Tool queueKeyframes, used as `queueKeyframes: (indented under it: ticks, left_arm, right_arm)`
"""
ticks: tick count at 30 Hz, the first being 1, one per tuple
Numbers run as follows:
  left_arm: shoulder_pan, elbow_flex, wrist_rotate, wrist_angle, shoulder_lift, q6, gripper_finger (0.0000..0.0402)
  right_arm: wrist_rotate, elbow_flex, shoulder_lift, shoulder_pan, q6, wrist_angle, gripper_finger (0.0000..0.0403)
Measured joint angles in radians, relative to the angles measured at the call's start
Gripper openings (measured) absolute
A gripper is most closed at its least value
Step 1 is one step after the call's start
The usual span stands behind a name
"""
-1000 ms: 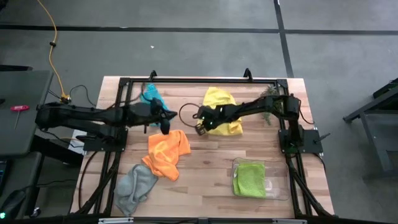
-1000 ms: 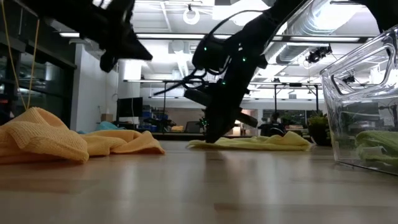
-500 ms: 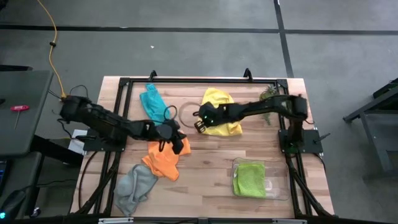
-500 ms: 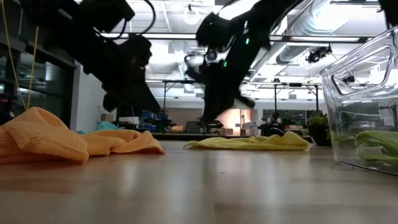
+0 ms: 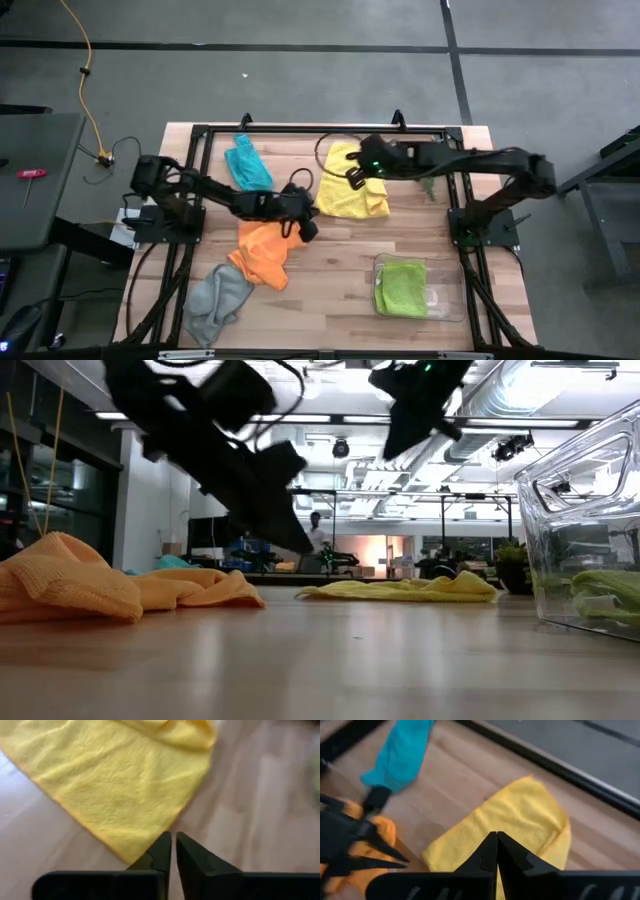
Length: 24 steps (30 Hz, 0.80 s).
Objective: Fold microfiber towels
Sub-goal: Fold the yellow microfiber cloth
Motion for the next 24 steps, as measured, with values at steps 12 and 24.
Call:
queueKeyframes:
  ticks: [12,24]
  left_arm:
    - [0.131,0.125,0.159,-0.164,0.095,-0.049,0.0185]
    - [0.126,0.124,0.178,-0.217,0.095,-0.012,0.022]
  right_arm:
    - [0.087,0.0,-0.103,0.03,0.012,-0.075,0.0]
    - [0.112,0.0,-0.103,0.027,0.01,-0.097,0.0]
